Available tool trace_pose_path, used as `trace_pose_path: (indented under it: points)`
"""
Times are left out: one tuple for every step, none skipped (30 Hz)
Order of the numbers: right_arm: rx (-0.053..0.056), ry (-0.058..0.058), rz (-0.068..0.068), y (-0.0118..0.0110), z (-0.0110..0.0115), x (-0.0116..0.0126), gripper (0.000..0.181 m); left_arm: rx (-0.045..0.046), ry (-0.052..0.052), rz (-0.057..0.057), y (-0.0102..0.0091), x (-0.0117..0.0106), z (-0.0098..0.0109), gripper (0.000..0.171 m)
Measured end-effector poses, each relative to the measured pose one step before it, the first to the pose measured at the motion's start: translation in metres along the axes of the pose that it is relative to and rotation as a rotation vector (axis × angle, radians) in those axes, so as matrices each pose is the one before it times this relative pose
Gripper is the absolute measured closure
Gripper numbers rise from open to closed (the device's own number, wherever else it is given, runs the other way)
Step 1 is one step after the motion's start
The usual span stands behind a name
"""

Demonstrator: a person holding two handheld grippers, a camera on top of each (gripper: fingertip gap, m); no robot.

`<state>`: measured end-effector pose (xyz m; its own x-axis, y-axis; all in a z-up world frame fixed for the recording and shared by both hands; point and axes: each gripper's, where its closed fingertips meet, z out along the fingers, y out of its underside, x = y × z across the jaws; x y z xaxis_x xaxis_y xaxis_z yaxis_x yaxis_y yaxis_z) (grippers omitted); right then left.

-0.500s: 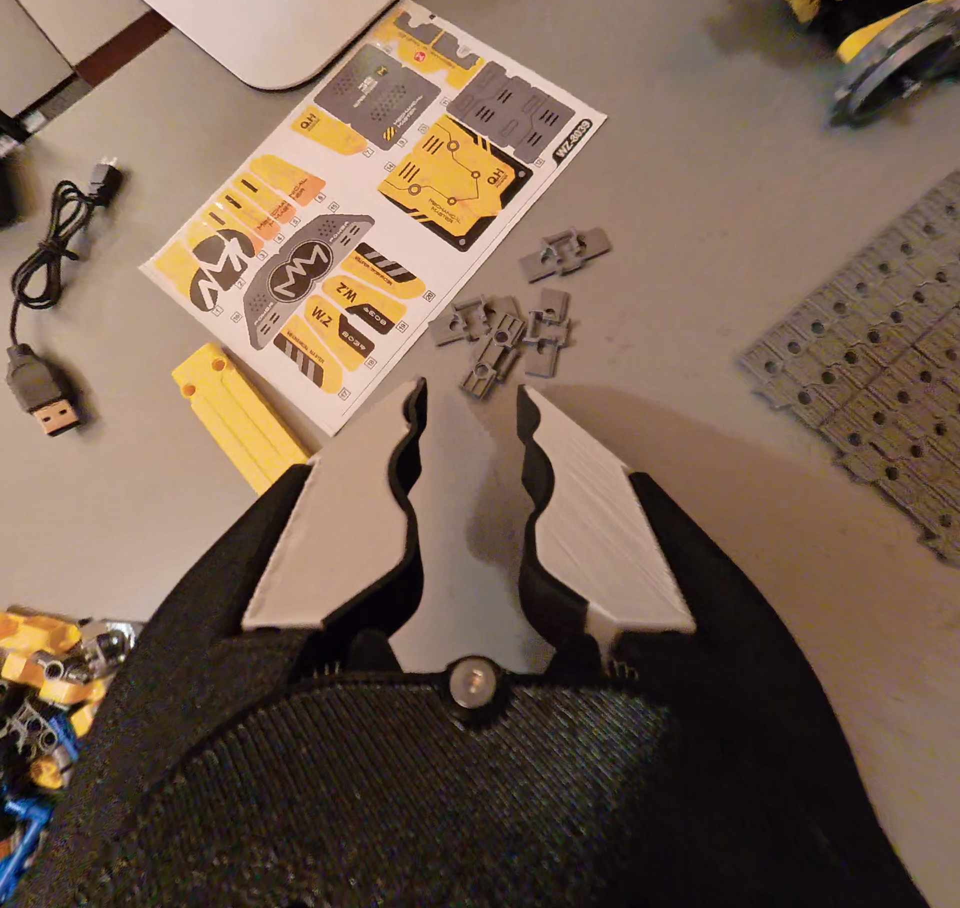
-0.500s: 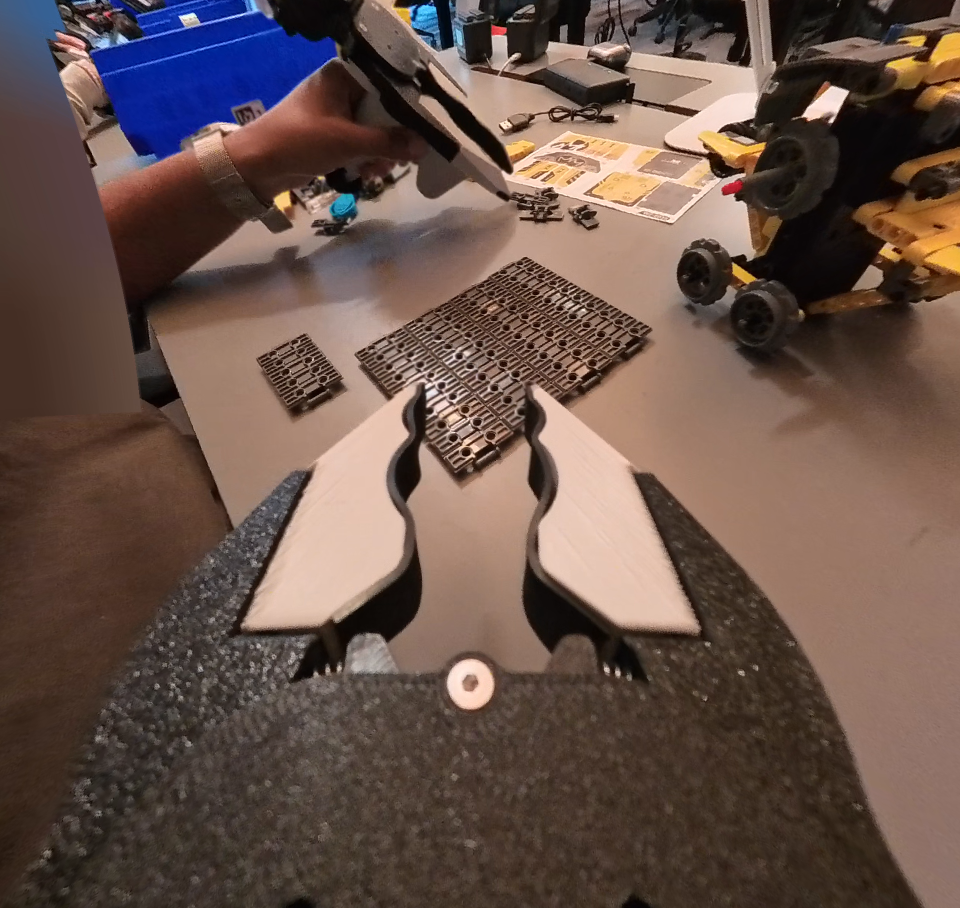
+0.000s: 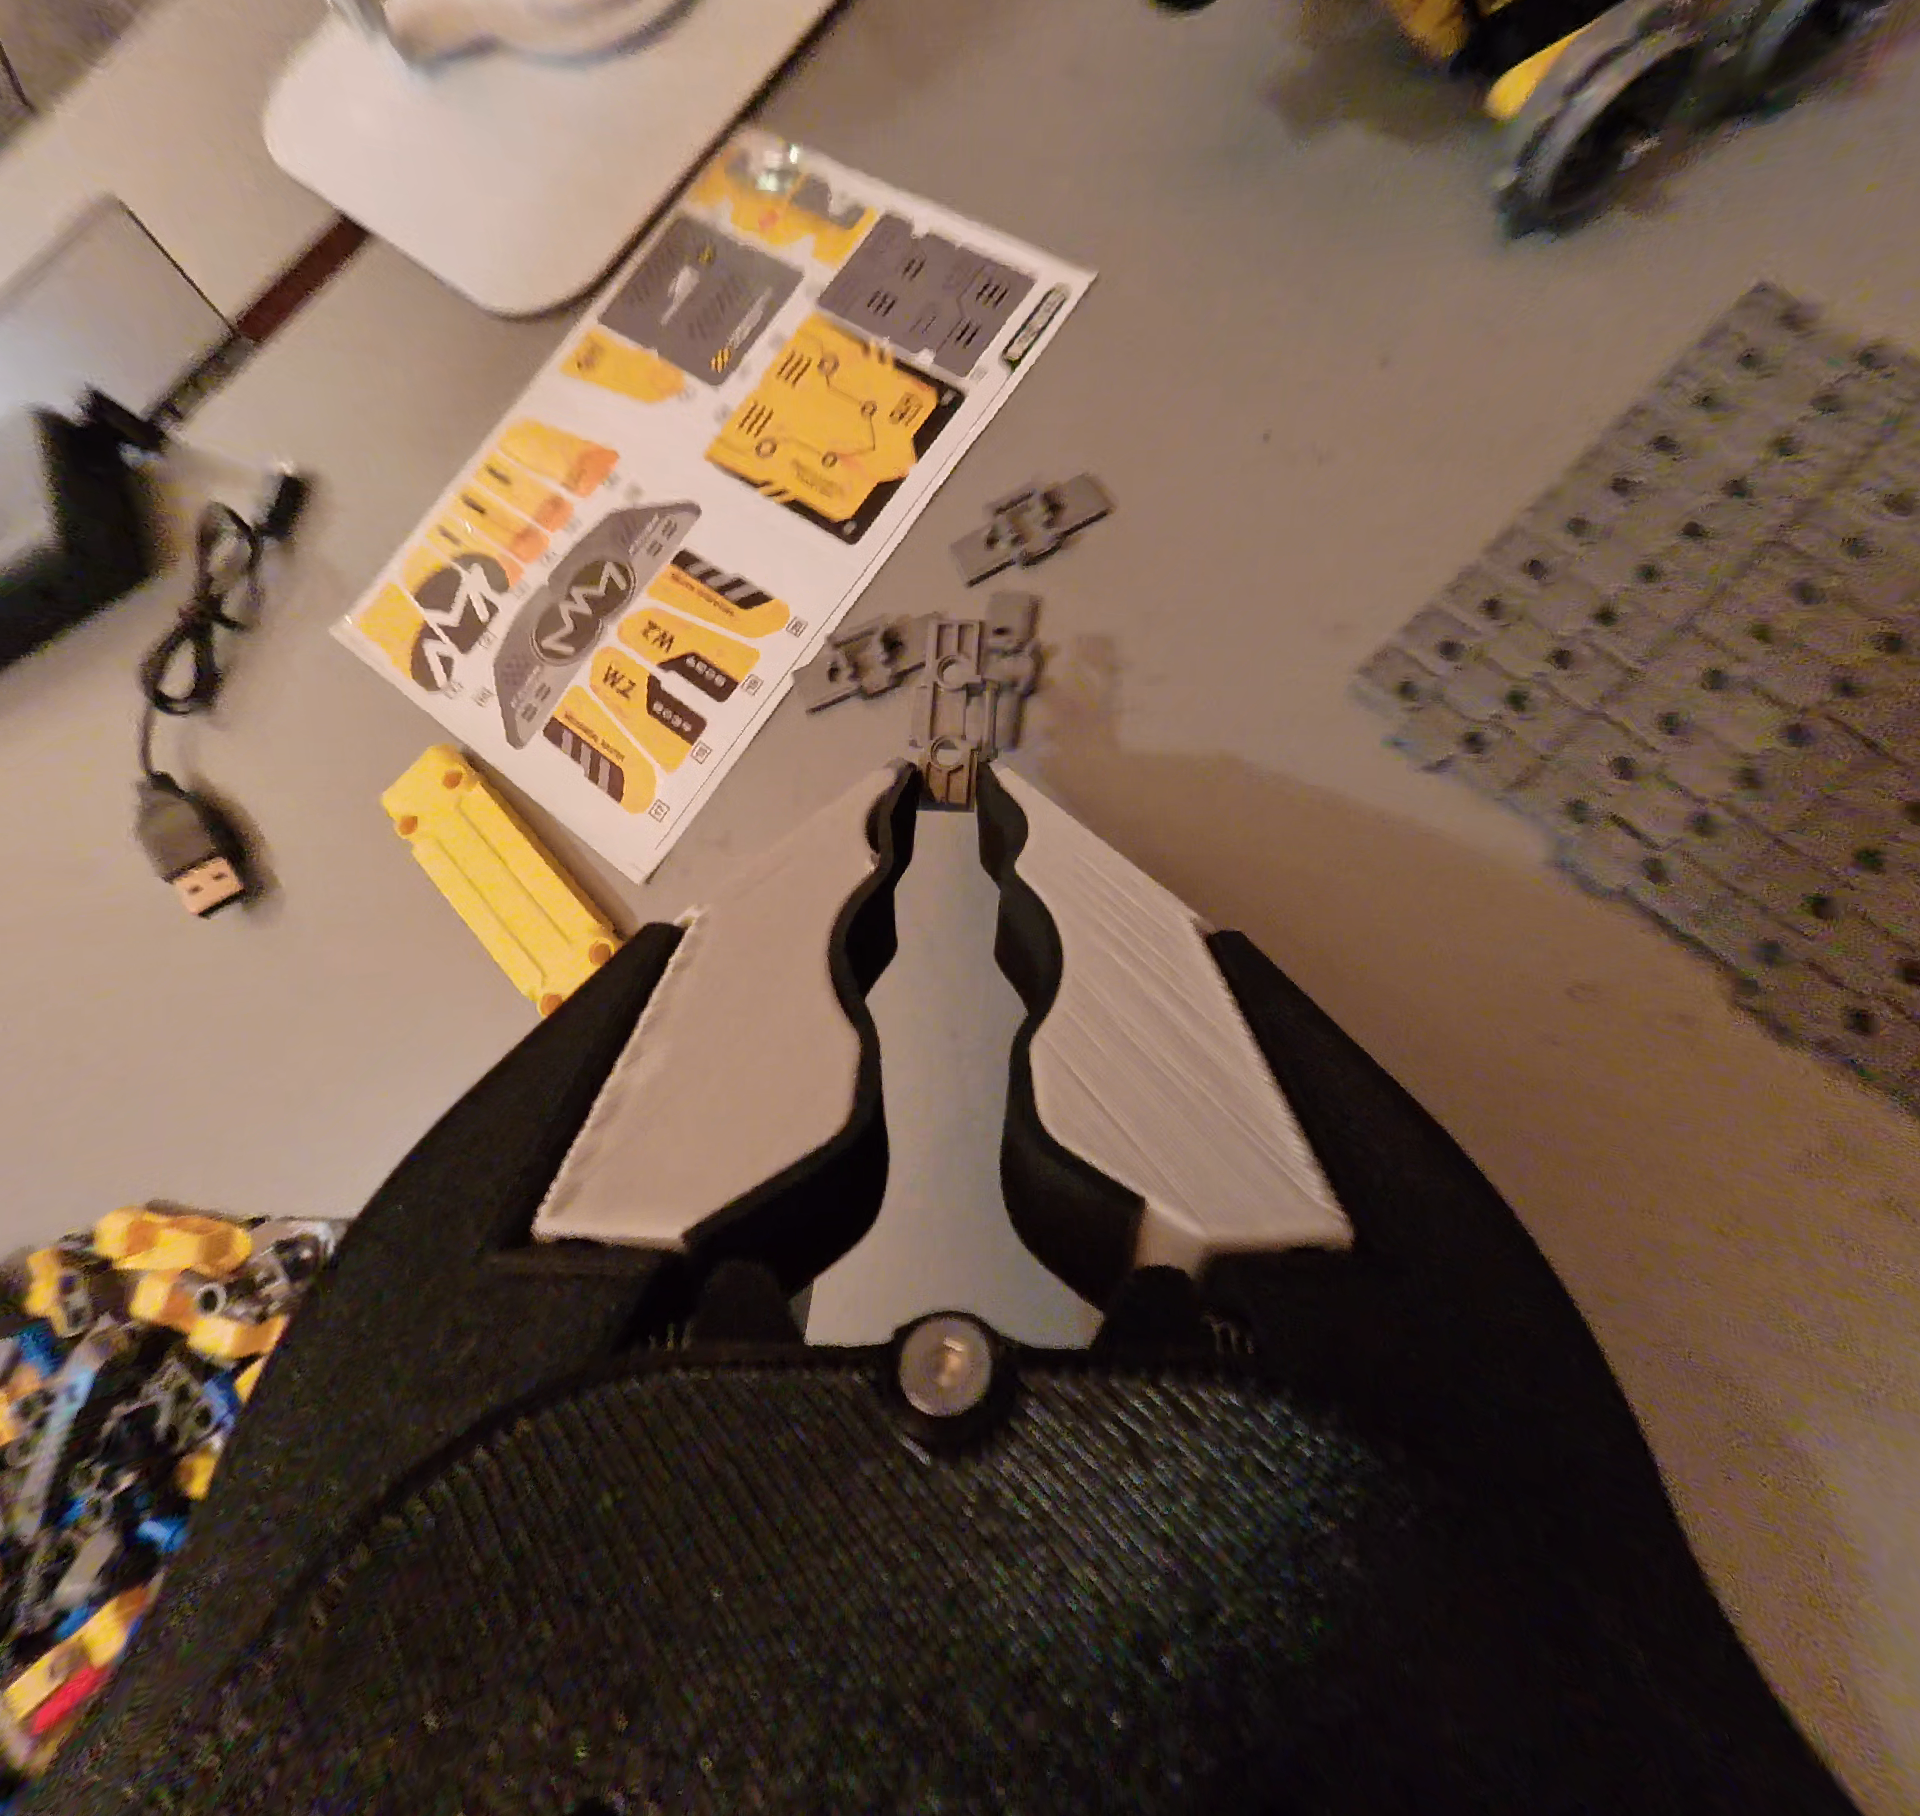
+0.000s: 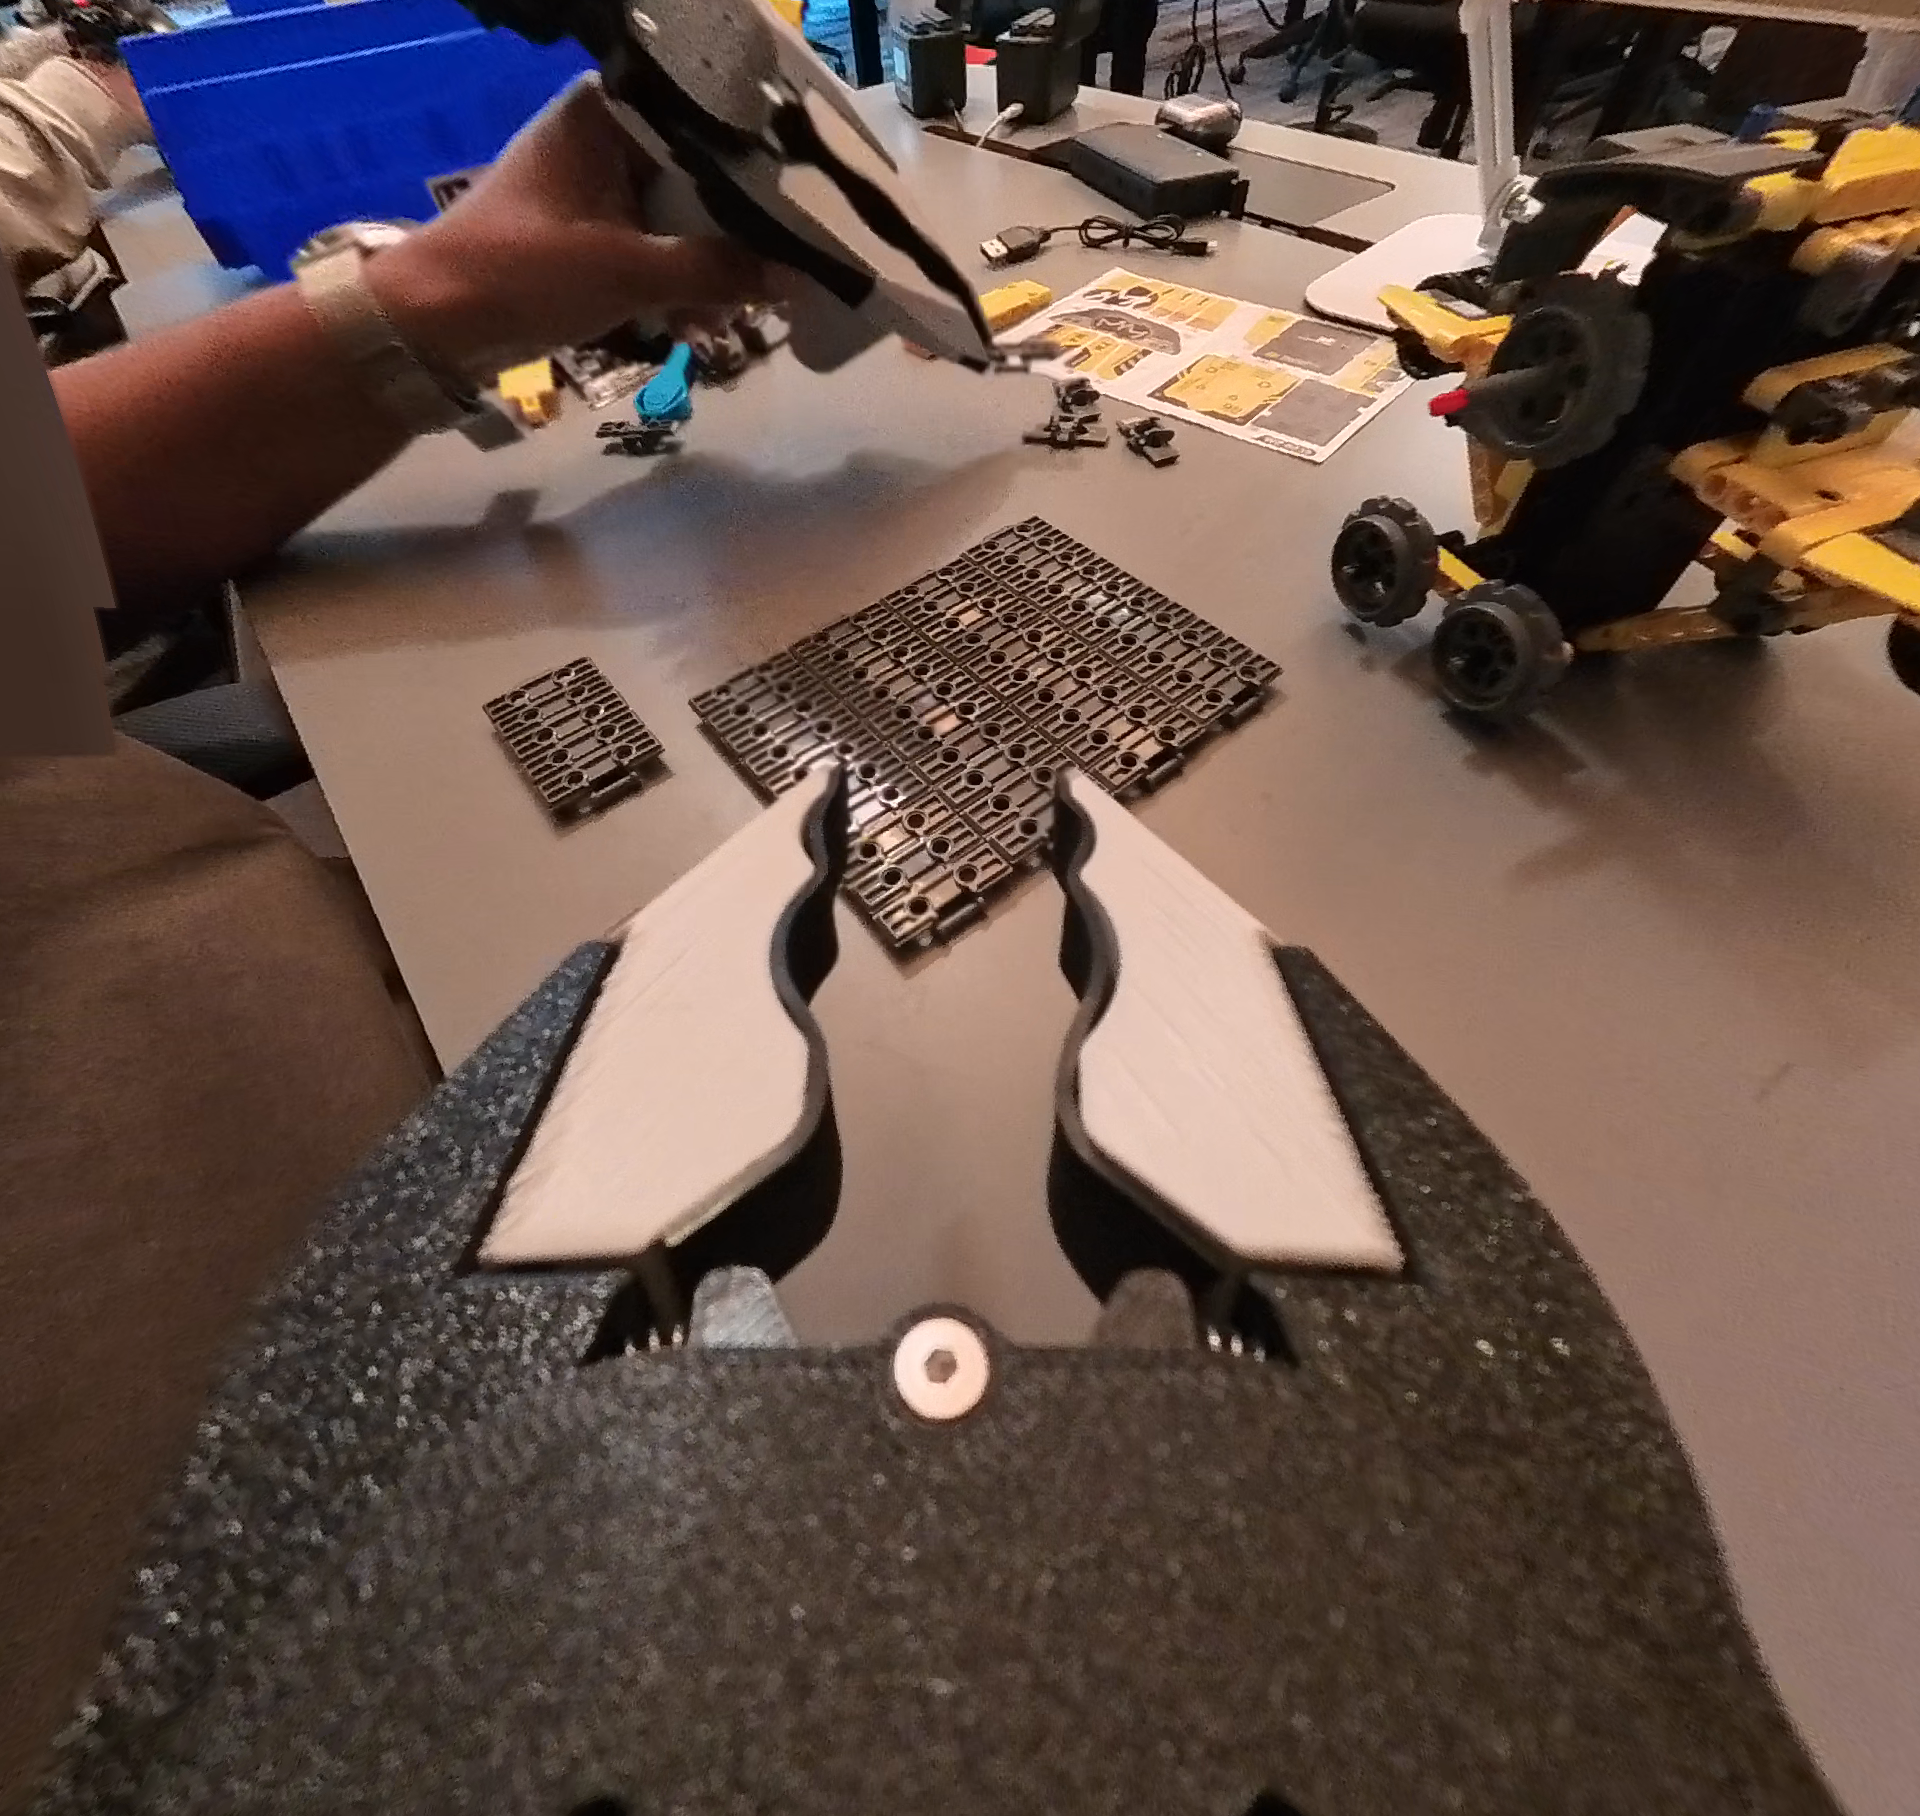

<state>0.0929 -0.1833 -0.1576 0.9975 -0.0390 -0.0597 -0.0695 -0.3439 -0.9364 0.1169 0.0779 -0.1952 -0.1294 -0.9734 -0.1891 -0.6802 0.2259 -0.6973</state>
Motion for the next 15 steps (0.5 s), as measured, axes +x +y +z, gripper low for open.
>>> trace_pose_path:
  points:
    - [-0.0016, 0.0045, -0.0011, 0.00001, -0.00064, 0.00039, 0.142, 0.02107, -0.0038, 0.0235, -0.00552, 0.00816, -0.00866, 0.163]
    - [0.0001, 0.002, 0.001, -0.00021, -0.0006, 0.0001, 0.142, 0.02401, 0.0083, 0.0238, -0.00662, 0.01184, -0.00853, 0.163]
    - [0.0018, 0.0003, 0.0027, -0.00053, -0.0006, 0.00005, 0.142, 0.0251, 0.0138, 0.0241, -0.00762, 0.01429, -0.00804, 0.163]
    - [0.0031, -0.0014, 0.0044, -0.00077, -0.00041, -0.00001, 0.142, 0.02034, 0.017, 0.0269, -0.00757, 0.01623, -0.00703, 0.163]
    - [0.0033, -0.0008, 0.0057, -0.0007, -0.00045, 0.00028, 0.142, 0.01577, 0.0213, 0.0279, -0.00753, 0.01799, -0.006, 0.163]
    - [0.003, 0.0049, 0.0067, -0.00069, -0.00078, 0.00142, 0.142, 0.01555, 0.0272, 0.0296, -0.00765, 0.01988, -0.00462, 0.163]
    - [0.0027, 0.0093, 0.007, -0.00056, -0.00108, 0.00214, 0.142, 0.01441, 0.0389, 0.0271, -0.00769, 0.02249, -0.00319, 0.163]
    - [0.0032, 0.0102, 0.0064, -0.00054, -0.00163, 0.00245, 0.142, 0.01352, 0.0485, 0.0235, -0.00741, 0.02434, -0.00136, 0.162]
    - [0.0038, 0.0106, 0.0056, -0.00051, -0.00195, 0.0025, 0.142, 0.00953, 0.0572, 0.0189, -0.00635, 0.02544, 0.0007, 0.163]
    - [0.0038, 0.011, 0.0048, -0.00045, -0.00237, 0.00236, 0.142, 0.00316, 0.0593, 0.0162, -0.0046, 0.02493, 0.0029, 0.163]
    - [0.0032, 0.0098, 0.003, 0.00004, -0.00261, 0.00201, 0.142, -0.00122, 0.0571, 0.0118, -0.00311, 0.02309, 0.00493, 0.163]
    - [0.0022, 0.0086, 0.0015, 0.00027, -0.00257, 0.00158, 0.141, -0.00637, 0.0507, 0.0095, -0.00144, 0.02026, 0.00629, 0.163]
    - [0.0004, 0.0081, 0.001, 0.00084, -0.00263, 0.00119, 0.141, -0.01237, 0.043, 0.0083, 0.00007, 0.01679, 0.00709, 0.163]
    - [-0.0013, 0.0062, 0.0007, 0.00126, -0.00229, 0.00085, 0.141, -0.01738, 0.0348, 0.0049, 0.00127, 0.01319, 0.00713, 0.162]
    - [-0.0027, 0.0042, 0.0001, 0.00171, -0.00213, 0.00033, 0.141, -0.013, 0.0297, -0.0005, 0.00099, 0.01014, 0.00663, 0.163]
